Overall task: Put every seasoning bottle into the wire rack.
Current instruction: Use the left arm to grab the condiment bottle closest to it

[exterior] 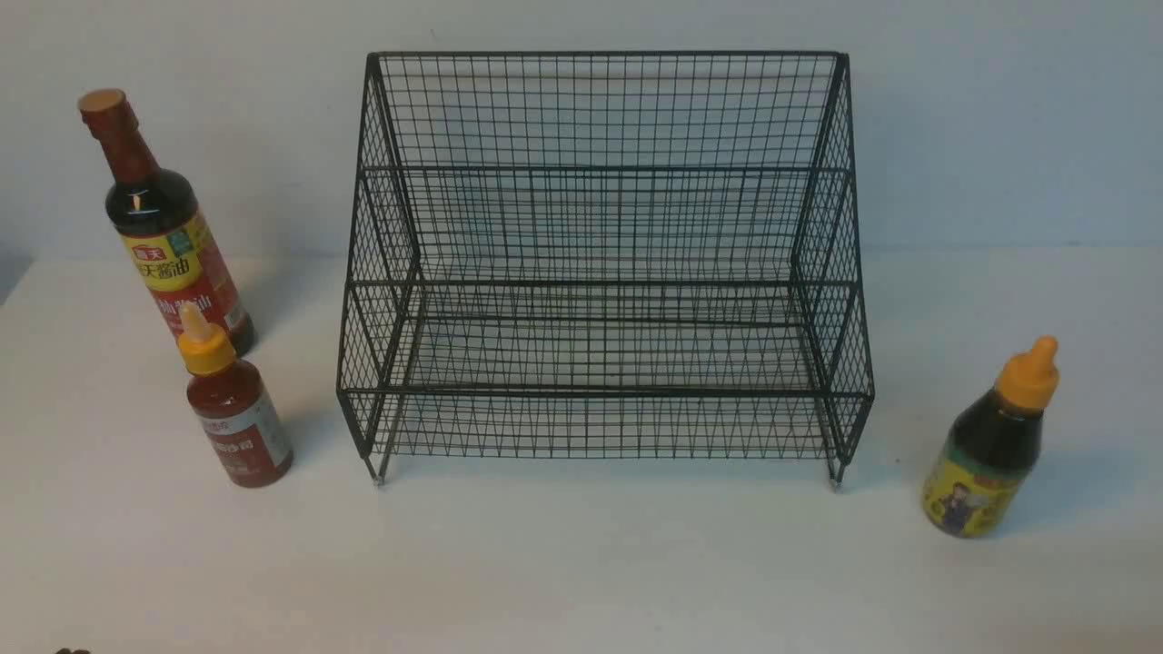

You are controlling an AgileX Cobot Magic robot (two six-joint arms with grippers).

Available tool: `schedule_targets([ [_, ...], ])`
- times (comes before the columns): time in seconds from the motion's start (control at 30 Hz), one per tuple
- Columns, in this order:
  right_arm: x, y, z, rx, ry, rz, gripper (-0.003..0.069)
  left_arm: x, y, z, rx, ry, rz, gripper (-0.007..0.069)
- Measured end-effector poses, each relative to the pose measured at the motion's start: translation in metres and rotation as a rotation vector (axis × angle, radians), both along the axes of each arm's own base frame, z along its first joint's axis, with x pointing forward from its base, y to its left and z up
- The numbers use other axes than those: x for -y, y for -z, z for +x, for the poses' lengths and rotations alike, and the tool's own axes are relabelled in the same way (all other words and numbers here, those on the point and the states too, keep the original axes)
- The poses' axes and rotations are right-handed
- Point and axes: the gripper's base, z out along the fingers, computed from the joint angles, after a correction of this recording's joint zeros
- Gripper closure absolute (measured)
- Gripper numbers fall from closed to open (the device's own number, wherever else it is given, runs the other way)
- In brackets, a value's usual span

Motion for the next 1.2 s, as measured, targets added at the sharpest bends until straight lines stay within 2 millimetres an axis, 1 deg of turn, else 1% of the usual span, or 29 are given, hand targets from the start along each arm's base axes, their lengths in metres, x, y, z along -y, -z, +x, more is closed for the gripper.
schedule_targets([
  [0.97, 0.000, 0.000, 0.000, 0.000, 0.000, 0.000, 0.0669, 0.000, -0.001, 0.000, 0.014, -0.001, -0.008, 0.0629],
  [1.07, 0.000, 0.000, 0.000, 0.000, 0.000, 0.000, 0.0669, 0.001, -0.007, 0.002, 0.081, -0.008, -0.070, 0.0629],
  [1.13, 0.000, 0.000, 0.000, 0.000, 0.000, 0.000, 0.0669, 0.001, -0.020, 0.004, 0.224, -0.015, -0.152, 0.0629],
  [1.17, 0.000, 0.000, 0.000, 0.000, 0.000, 0.000, 0.0669, 0.001, -0.022, 0.004, 0.249, -0.017, -0.160, 0.0629],
  [1.2, 0.000, 0.000, 0.000, 0.000, 0.000, 0.000, 0.0669, 0.000, -0.032, 0.004, 0.352, -0.023, -0.195, 0.0629],
])
